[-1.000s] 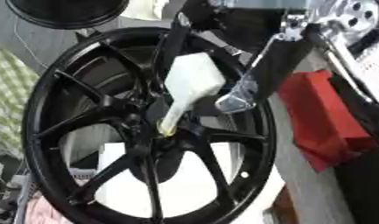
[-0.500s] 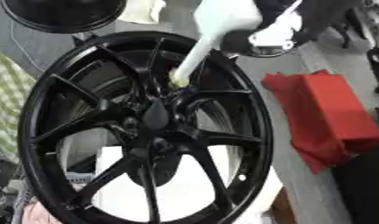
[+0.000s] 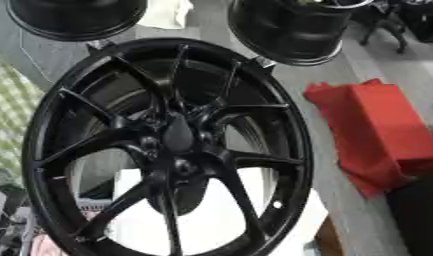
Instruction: Pull the pin out of the wheel hub.
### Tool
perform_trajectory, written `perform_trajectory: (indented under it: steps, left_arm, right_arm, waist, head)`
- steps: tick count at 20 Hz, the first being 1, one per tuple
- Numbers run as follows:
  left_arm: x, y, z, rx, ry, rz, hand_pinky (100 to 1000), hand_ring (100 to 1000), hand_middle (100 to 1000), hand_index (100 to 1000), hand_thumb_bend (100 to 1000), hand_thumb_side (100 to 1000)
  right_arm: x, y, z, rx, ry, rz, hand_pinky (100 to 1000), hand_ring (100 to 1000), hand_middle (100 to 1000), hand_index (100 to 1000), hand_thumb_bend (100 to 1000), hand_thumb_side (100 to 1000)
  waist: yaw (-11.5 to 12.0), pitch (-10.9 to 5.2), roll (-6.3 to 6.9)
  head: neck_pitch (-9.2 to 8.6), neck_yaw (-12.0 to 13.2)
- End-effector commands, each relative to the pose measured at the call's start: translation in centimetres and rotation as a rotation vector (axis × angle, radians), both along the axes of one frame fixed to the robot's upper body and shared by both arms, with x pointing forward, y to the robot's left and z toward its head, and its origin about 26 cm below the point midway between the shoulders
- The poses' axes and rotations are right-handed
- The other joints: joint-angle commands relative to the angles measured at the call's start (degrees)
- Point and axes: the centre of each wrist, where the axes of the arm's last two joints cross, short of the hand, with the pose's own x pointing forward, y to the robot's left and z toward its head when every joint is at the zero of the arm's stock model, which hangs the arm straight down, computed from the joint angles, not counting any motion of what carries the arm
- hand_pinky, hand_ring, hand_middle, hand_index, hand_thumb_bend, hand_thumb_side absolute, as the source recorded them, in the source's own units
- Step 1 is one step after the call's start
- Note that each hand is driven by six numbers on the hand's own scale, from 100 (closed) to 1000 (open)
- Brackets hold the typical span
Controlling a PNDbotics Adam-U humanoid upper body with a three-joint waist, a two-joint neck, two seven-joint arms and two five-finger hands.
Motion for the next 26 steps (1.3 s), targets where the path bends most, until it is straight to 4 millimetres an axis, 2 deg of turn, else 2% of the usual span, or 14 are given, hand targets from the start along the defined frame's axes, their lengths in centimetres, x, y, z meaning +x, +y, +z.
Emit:
perform_trajectory:
  steps: [1,4,8,12,15,19,20,21,22,24,26]
  left_arm:
    - [-0.4,0.3,0.9,0.024,-0.035,0.015,675,631,546,679,100,749]
    - [-0.3,0.3,0.9,0.022,-0.04,0.017,675,630,546,680,100,748]
    - [-0.3,0.2,0.9,0.017,-0.049,0.02,675,630,546,680,100,736]
    - [-0.3,0.1,0.8,0.007,-0.052,0.018,675,629,545,679,100,749]
    - [-0.2,0.0,0.8,0.001,-0.055,0.016,674,628,545,680,100,750]
    - [-0.1,-0.2,0.9,-0.002,-0.061,0.003,674,628,545,680,100,749]
    - [0.0,-0.3,0.9,-0.002,-0.062,-0.001,674,628,545,680,100,750]
    - [0.0,-0.4,0.9,-0.003,-0.063,-0.004,675,628,545,680,100,750]
    - [0.0,-0.4,0.9,-0.003,-0.063,-0.007,675,628,545,680,100,749]
    - [0.0,-0.5,0.9,-0.004,-0.064,-0.01,675,628,545,680,100,750]
    - [0.1,-0.5,0.8,-0.006,-0.063,-0.012,675,627,544,680,100,750]
  right_arm:
    - [-1.8,-3.4,1.4,0.033,-0.072,-0.168,871,614,300,519,347,100]
    - [-2.6,-5.5,-0.9,0.048,-0.109,-0.26,871,620,309,526,348,100]
    - [-3.6,-7.9,-5.4,0.062,-0.108,-0.406,875,628,315,532,357,100]
    - [-5.3,-9.0,-9.8,0.089,-0.108,-0.546,880,643,331,549,346,100]
    - [-6.5,-8.8,-12.6,0.081,-0.112,-0.634,883,666,355,572,348,100]
    - [-7.3,-8.6,-16.2,0.064,-0.076,-0.701,912,753,494,688,364,100]
    - [-7.4,-8.5,-17.0,0.064,-0.06,-0.711,933,792,579,741,375,100]
    - [-7.5,-8.3,-17.7,0.063,-0.041,-0.718,946,809,620,764,381,100]
    - [-7.6,-8.2,-18.3,0.061,-0.02,-0.722,978,854,723,821,396,100]
    - [-7.7,-8.0,-19.3,0.06,0.019,-0.728,1000,923,814,880,408,100]
    - [-7.9,-8.0,-19.9,0.083,0.04,-0.741,1000,950,837,891,386,100]
  waist:
    - [-0.8,-0.69,0.7]
    - [-1.8,-0.22,1.44]
    - [-2.6,0.33,2.3]
    - [-2.6,1.03,3.01]
    - [-2.4,1.5,3.41]
    - [-2.3,1.92,3.93]
    - [-2.3,2.01,4.07]
    - [-2.3,2.09,4.19]
    - [-2.3,2.16,4.31]
    - [-2.3,2.28,4.5]
    - [-2.3,2.36,4.71]
  head:
    - [-0.49,1.4]
    - [-0.91,2.5]
    - [-0.95,3.6]
    - [-1.0,4.2]
    - [-1.17,4.5]
    - [-1.56,4.7]
    - [-1.73,4.8]
    - [-1.86,4.9]
    - [-1.99,5.1]
    - [-2.27,5.5]
    - [-2.36,5.9]
